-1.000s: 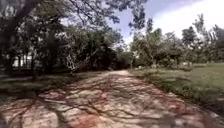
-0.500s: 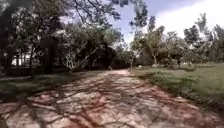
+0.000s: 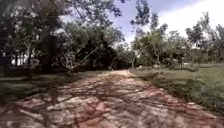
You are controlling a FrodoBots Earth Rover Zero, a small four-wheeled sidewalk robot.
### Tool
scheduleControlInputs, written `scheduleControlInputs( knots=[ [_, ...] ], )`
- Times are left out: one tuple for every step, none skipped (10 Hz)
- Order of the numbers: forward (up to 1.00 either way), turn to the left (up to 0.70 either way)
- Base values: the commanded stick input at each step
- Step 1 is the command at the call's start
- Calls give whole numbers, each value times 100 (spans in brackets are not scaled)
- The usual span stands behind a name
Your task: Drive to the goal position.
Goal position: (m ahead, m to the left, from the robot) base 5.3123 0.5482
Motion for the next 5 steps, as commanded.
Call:
scheduleControlInputs(
  knots=[
    [70,0],
    [70,0],
    [70,-35],
    [70,-35],
    [70,-20]
  ],
)
